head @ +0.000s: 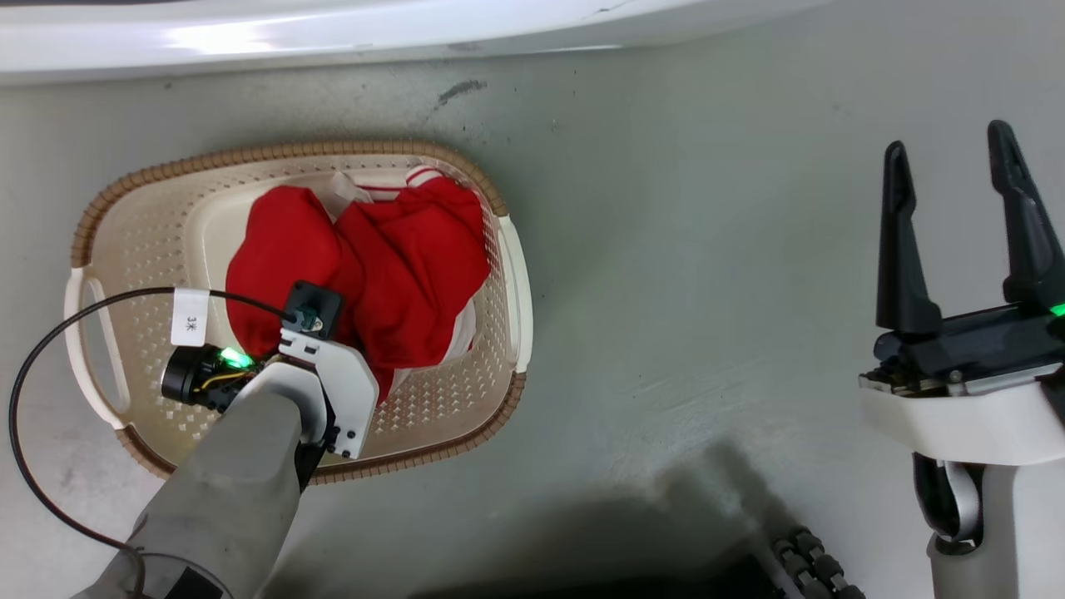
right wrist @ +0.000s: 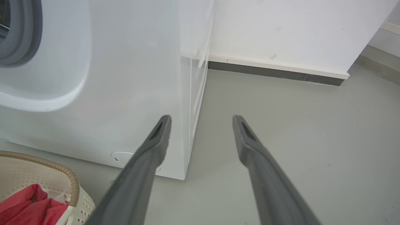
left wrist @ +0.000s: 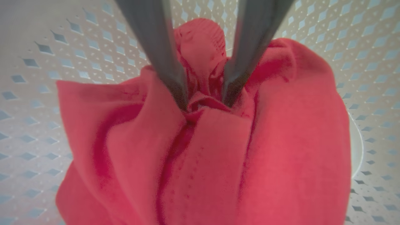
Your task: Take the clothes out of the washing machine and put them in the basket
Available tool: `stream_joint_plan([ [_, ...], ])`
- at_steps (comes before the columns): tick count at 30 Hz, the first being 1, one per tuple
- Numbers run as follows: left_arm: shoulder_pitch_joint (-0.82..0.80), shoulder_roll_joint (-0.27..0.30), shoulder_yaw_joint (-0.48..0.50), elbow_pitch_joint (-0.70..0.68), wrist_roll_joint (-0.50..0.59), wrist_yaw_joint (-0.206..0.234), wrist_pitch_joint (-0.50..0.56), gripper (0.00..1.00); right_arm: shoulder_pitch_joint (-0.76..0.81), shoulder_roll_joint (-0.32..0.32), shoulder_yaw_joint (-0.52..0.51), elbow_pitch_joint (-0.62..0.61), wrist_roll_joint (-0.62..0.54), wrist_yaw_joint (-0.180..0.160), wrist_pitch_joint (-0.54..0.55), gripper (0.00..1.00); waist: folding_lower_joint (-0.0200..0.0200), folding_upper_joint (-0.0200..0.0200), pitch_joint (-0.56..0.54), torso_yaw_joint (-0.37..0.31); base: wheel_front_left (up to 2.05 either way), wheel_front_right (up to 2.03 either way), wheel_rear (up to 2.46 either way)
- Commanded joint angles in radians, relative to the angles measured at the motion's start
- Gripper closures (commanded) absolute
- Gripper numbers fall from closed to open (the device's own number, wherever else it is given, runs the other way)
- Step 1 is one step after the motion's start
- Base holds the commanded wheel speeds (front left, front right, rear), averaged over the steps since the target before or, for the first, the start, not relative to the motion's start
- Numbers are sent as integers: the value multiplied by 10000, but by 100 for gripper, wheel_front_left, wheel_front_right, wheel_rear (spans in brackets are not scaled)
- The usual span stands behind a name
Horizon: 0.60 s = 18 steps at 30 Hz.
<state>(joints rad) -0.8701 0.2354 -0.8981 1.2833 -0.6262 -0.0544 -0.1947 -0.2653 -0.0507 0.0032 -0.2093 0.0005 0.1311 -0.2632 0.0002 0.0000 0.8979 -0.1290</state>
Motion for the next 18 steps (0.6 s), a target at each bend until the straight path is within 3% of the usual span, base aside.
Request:
stream_joint_plan([
  [1, 131, -1, -19, 24, -26, -20, 27, 0, 19, 9, 65, 98, 61, -7, -24, 0, -2, 0, -291, 0, 0, 0, 0],
  [15, 1476, -184, 188, -358, -180, 93, -706, 0, 881, 11, 278, 1142, -116, -7, -24, 0, -2, 0, -2790, 247, 0, 0, 0],
  [18, 2062, -50, 792, -1654, -7, 476, -721, 0, 1198, 6, 270, 1406, -151, -7, -24, 0, -2, 0, -3585, 443, 0, 0, 0],
])
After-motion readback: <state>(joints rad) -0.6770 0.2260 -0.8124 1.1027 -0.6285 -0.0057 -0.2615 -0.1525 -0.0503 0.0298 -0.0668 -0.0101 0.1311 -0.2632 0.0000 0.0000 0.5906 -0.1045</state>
